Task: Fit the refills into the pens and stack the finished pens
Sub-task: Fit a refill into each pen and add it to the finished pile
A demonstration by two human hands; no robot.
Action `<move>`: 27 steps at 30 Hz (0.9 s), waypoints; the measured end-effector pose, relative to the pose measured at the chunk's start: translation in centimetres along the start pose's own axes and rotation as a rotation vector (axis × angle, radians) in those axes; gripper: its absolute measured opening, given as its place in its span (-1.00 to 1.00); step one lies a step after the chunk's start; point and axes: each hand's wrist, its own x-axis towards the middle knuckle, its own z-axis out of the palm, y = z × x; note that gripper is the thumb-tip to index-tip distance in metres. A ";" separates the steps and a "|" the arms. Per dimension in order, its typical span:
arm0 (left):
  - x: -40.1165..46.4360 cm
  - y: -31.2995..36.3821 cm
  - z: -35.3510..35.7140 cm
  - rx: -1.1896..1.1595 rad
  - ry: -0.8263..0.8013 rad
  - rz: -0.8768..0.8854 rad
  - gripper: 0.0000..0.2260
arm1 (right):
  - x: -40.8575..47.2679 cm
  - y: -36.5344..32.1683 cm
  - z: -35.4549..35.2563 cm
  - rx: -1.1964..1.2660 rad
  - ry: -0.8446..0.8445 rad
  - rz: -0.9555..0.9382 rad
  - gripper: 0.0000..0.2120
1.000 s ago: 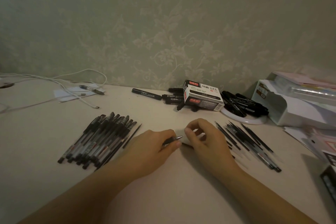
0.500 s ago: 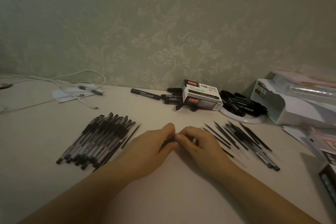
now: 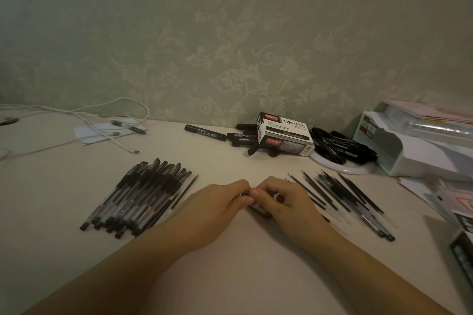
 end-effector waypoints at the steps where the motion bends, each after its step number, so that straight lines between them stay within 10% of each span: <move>1: 0.0 0.0 0.0 -0.004 -0.001 0.000 -0.86 | 0.0 0.0 0.0 0.002 -0.001 -0.001 -0.81; 22: 0.1 -0.3 0.2 0.076 0.074 -0.005 -0.87 | 0.0 0.0 -0.2 0.062 0.026 0.041 -0.94; 27: 0.1 -0.4 0.3 0.064 0.089 0.006 -0.87 | 0.0 0.0 -0.1 0.088 0.069 0.061 -0.71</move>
